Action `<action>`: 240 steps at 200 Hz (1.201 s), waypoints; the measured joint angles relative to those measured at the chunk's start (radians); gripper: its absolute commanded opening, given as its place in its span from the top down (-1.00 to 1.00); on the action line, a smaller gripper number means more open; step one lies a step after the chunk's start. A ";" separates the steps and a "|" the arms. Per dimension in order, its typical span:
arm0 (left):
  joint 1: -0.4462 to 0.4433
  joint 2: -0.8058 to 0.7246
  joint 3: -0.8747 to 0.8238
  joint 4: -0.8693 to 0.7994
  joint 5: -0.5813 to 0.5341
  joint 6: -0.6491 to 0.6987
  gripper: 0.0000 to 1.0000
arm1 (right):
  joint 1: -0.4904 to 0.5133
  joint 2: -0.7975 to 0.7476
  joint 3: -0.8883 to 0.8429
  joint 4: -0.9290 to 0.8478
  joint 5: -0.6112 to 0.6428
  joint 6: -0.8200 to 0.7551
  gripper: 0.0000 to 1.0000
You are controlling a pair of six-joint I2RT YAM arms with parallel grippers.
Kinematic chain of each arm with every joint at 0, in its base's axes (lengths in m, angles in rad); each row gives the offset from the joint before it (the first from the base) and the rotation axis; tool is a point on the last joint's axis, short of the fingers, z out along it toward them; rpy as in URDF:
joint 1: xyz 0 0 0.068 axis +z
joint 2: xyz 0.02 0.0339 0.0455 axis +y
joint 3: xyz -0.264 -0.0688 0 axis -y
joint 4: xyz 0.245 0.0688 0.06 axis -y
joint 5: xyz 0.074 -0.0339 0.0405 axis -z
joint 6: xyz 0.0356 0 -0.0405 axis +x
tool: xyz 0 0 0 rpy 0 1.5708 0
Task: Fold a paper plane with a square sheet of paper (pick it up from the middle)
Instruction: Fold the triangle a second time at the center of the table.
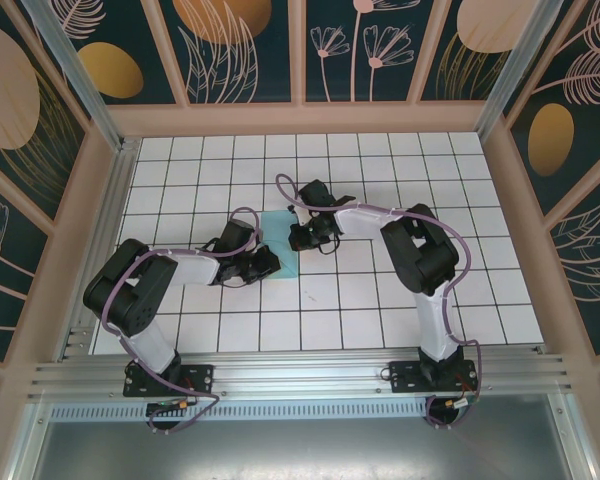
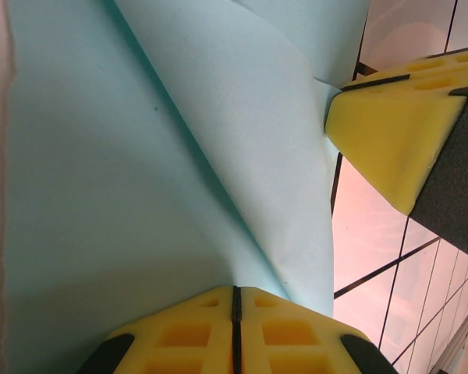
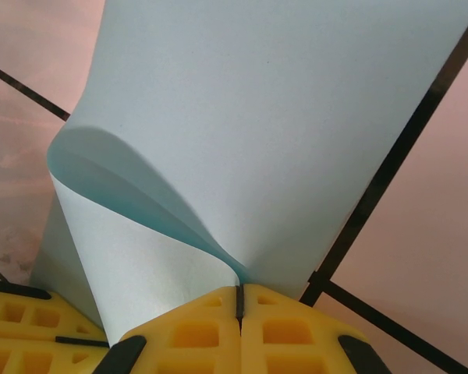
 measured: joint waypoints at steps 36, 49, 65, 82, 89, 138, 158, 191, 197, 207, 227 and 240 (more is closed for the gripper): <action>0.000 0.000 0.000 0.000 0.000 0.000 0.79 | -0.002 -0.002 -0.011 0.008 -0.021 0.006 0.91; 0.000 0.000 0.000 0.000 0.000 0.000 0.79 | -0.003 -0.003 -0.016 0.013 -0.023 0.010 0.91; 0.000 0.000 0.000 0.000 0.000 0.000 0.79 | -0.003 -0.003 -0.016 0.015 -0.022 0.017 0.91; 0.000 0.000 0.000 0.000 0.000 -0.001 0.79 | -0.003 -0.003 -0.016 0.015 -0.017 0.021 0.91; 0.000 0.000 0.000 0.000 0.000 0.000 0.79 | -0.003 -0.004 -0.016 0.015 -0.015 0.021 0.91; 0.000 -0.003 0.002 -0.003 0.000 -0.002 0.78 | -0.003 -0.005 -0.016 0.015 -0.003 0.021 0.91; 0.000 -0.018 0.002 -0.020 -0.008 -0.008 0.78 | -0.002 -0.008 -0.019 0.016 0.002 0.021 0.91; 0.000 -0.047 0.002 -0.022 -0.017 -0.031 0.77 | 0.000 -0.018 -0.029 0.019 0.024 0.022 0.92; 0.000 -0.047 0.002 -0.022 -0.019 -0.033 0.78 | 0.000 -0.019 -0.030 0.019 0.027 0.022 0.91; 0.000 -0.047 0.002 -0.024 -0.020 -0.039 0.77 | 0.000 -0.023 -0.033 0.020 0.031 0.023 0.92; 0.000 -0.046 0.001 -0.024 -0.026 -0.045 0.78 | 0.000 -0.028 -0.040 0.020 0.042 0.024 0.92; 0.000 -0.040 0.001 -0.024 -0.027 -0.048 0.78 | 0.000 -0.029 -0.041 0.020 0.042 0.025 0.92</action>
